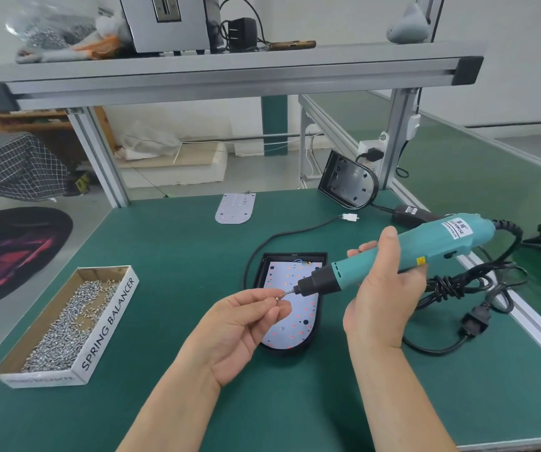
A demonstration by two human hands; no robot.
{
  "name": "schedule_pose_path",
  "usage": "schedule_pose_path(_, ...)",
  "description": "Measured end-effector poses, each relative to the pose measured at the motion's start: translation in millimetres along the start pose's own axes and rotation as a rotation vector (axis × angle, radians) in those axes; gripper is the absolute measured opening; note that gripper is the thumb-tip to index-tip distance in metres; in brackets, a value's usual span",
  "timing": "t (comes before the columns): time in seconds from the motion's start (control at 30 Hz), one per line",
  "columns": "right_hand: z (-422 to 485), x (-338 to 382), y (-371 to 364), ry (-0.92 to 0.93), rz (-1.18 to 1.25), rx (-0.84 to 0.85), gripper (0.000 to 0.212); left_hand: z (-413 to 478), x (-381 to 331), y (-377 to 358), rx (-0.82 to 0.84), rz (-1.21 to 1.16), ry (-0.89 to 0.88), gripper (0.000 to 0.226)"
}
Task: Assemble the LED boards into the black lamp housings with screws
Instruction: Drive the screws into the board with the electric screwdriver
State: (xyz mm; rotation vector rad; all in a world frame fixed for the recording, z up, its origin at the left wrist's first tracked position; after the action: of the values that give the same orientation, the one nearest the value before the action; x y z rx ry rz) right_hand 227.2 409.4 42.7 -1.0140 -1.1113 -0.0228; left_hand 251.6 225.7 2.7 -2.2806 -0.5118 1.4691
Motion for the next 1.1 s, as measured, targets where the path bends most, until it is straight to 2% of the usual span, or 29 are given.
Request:
schedule_pose_path(0.27,0,0,3,0.024,-0.007,0.007,0.022,-1,0,-5,-0.009,0.043,-0.033,0.016)
schedule_pose_path(0.57,1,-2,6,0.029,-0.005,-0.004,0.02,-2,2,-11,-0.03,0.094,-0.146,0.012)
schedule_pose_path(0.73,4,-5,5,0.045,-0.006,-0.041,0.025,-2,5,-15,-0.077,0.289,-0.354,0.022)
schedule_pose_path(0.83,8,-7,5,0.043,0.001,-0.061,0.021,-2,9,-18,-0.081,0.376,-0.437,0.026)
schedule_pose_path(0.97,15,-9,3,0.054,-0.001,-0.059,0.017,2,10,-20,-0.074,0.437,-0.444,0.026)
schedule_pose_path(1.03,19,-9,0,0.055,0.003,-0.054,0.016,6,7,-15,-0.055,0.499,-0.41,0.036)
schedule_pose_path(1.1,26,-10,-2,0.063,0.002,-0.05,0.017,12,1,-6,-0.116,0.595,-0.407,0.041)
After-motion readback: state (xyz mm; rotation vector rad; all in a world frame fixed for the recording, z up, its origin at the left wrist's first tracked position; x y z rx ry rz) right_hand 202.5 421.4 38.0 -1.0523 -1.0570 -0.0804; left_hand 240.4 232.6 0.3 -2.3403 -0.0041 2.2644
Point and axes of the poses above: each hand's wrist, its own z-axis towards the middle knuckle, its own y-axis out of the back of the hand, x = y × z, the point moved 3 cm from there along z, towards the middle knuckle, and after that the axes turned 4 degrees about z, right-handed, at the moved point
